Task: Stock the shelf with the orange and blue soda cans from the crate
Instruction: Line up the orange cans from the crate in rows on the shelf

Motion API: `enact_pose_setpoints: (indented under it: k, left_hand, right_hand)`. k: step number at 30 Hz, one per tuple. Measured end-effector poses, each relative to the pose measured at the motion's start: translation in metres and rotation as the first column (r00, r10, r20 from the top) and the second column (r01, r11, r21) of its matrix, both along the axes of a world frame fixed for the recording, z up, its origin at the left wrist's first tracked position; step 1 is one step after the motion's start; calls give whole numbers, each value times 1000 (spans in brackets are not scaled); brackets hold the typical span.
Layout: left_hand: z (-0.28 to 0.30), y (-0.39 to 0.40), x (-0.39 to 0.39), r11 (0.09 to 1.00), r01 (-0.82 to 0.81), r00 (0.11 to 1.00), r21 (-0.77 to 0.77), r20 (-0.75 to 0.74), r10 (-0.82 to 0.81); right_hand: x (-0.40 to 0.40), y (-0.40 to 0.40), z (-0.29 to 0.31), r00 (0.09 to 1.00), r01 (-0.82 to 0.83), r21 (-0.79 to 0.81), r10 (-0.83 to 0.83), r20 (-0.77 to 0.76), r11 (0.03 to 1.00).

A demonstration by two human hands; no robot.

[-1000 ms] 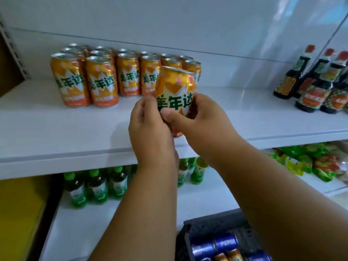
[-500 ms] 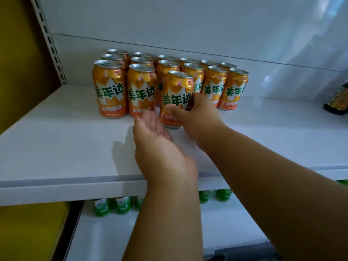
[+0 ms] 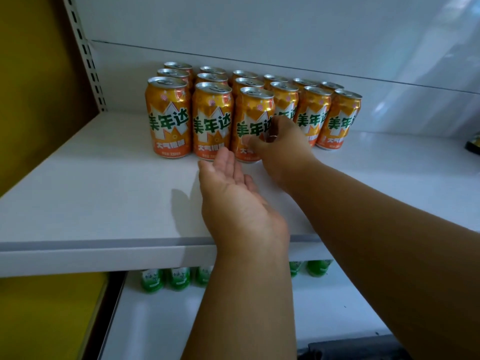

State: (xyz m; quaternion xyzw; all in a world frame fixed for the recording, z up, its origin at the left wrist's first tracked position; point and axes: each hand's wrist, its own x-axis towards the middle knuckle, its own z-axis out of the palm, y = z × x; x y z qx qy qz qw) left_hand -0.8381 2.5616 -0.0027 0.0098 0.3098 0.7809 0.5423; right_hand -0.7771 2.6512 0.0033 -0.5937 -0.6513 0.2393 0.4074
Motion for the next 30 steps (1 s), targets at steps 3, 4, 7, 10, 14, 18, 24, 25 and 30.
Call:
enact_pose_setpoints:
  k: [3, 4, 7, 10, 14, 18, 24, 25, 30]
  left_hand:
    - [1, 2, -1, 1000, 9, 1000, 5, -14, -9]
    - [1, 5, -2, 1000, 16, 1000, 9, -17, -16]
    - [2, 3, 0, 999, 26, 997, 29, -80, -24]
    - [4, -12, 13, 996, 36, 989, 84, -146, -23]
    - [11, -32, 41, 976, 141, 977, 168, -184, -110]
    - [13, -63, 90, 939, 289, 922, 185, -317, -221]
    - [-18, -124, 182, 822, 539, 798, 184, -423, -429]
    - [-24, -133, 197, 805, 566, 775, 176, -446, -447]
    - [-58, -168, 268, 710, 700, 617, 79, -567, -545]
  right_hand:
    - [-1, -3, 1, 1000, 4, -3, -4, 28, 1000]
    - [-2, -4, 1, 1000, 9, -10, -8, 24, 1000]
    - [-1, -19, 1, 998, 53, -9, -53, -33, 999]
    - [11, -57, 3, 995, 95, 159, -98, 10, 983]
    - [45, -125, 7, 992, 89, 392, -117, 49, 916]
    - [95, -180, 7, 975, 146, 441, -204, 87, 886]
    - [185, -259, -16, 915, 324, 412, -393, 92, 852]
    - [198, -272, -22, 902, 358, 405, -424, 84, 841]
    - [261, -325, -62, 822, 536, 296, -568, 29, 791]
